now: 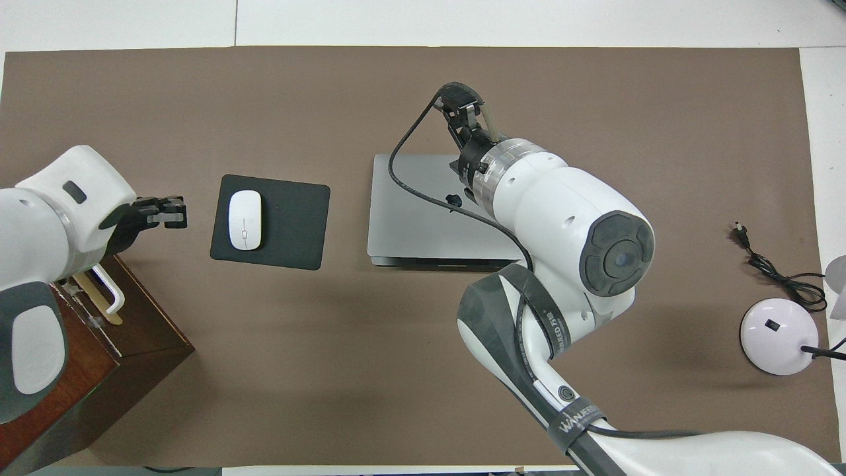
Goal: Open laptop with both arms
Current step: 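Lower the right gripper to the laptop front while the left gripper approaches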
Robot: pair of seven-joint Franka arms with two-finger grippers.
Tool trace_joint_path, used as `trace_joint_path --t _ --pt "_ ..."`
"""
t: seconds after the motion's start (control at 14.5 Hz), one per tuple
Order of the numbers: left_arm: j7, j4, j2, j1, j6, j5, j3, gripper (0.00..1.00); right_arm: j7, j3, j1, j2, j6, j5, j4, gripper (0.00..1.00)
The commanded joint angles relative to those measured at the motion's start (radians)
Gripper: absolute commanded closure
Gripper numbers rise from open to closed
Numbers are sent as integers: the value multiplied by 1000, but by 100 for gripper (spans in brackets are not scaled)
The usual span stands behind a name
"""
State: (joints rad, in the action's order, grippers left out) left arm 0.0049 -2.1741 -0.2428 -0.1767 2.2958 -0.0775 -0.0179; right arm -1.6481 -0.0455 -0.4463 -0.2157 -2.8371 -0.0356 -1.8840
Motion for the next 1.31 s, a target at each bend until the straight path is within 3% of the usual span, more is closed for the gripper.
trace_joint_path --t 0.0,0.14,0.55,0.76,1.24 --pt "38 -90 -53 -44 77 -14 13 100 -28 -11 21 35 -103 -10 -101 0" --pt "63 -128 -53 -78 131 -25 13 100 -35 -11 15 80 -142 -10 -180 0" --pt "128 -283 -41 -165 356 -25 15 100 -168 -11 -55 249 -72 -10 -337 0" --pt "159 -319 -26 -210 416 -25 15 100 -286 -10 -121 265 -35 -7 -345 0" --pt "210 -406 36 -300 602 -25 15 100 -300 -10 -123 263 -51 -6 -397 0"
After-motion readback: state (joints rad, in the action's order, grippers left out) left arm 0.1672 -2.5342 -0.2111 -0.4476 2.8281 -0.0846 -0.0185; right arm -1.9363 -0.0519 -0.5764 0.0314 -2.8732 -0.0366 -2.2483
